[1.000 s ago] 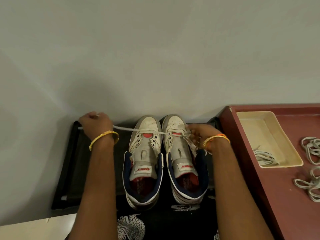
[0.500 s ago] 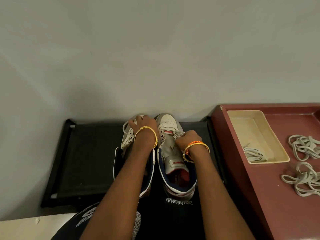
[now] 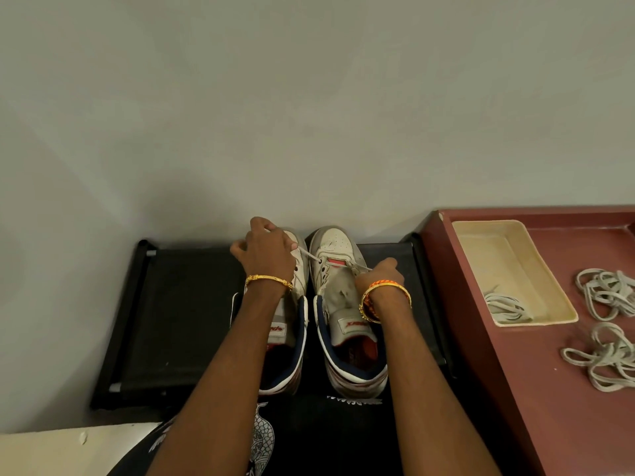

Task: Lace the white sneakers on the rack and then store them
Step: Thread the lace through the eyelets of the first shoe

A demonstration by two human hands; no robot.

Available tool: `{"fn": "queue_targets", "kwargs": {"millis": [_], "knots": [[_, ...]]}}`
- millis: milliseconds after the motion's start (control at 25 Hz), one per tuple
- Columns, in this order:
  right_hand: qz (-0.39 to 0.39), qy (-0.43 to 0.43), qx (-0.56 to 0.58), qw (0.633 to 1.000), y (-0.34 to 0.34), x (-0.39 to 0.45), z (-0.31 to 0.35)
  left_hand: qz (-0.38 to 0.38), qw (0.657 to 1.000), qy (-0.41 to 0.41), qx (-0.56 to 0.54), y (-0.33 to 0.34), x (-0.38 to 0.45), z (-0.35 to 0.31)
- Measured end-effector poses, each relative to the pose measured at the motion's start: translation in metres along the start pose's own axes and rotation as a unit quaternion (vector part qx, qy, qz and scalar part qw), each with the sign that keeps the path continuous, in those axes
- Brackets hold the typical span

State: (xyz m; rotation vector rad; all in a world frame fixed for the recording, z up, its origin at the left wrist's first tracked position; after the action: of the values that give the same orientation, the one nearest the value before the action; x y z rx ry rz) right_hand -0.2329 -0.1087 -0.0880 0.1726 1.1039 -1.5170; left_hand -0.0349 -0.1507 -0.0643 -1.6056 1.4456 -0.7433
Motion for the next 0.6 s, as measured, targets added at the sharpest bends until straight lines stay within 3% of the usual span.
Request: {"fn": "queue_targets", "kwargs": {"millis": [160,320,480,600], "knots": [[0.055,-0.002,0.064,0.996,-0.004,0.003,-0.006,0.05,0.99,-0.027,-0.125,0.011,0.004,0.005],[0.096,-0.085,0.203,0.971,-0.024,0.011,-0.001,0.071,0.994,0.013,-0.077,0.017,0.003,-0.001],[0.104,-0.154,0.04,0.982,-0.014,0.031,0.0,0.162,0.983,0.051,0.067,0.031,0.0,-0.009],[0.009,-0.168,0.052,0.984,-0.028,0.041,0.004,0.154,0.983,0.059,0.077,0.032,0.001,-0.012]]}}
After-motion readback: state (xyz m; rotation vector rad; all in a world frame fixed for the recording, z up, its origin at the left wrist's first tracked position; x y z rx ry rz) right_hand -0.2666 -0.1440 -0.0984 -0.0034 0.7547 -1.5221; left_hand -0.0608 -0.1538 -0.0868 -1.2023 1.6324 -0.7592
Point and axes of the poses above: each hand's wrist, its own x-axis towards the middle knuckle, its own y-axis out of the palm, z = x × y, the point moved 6 cm from there along x, towards the middle knuckle, and after that the axes turned 8 degrees about z, right-handed, at the moved point
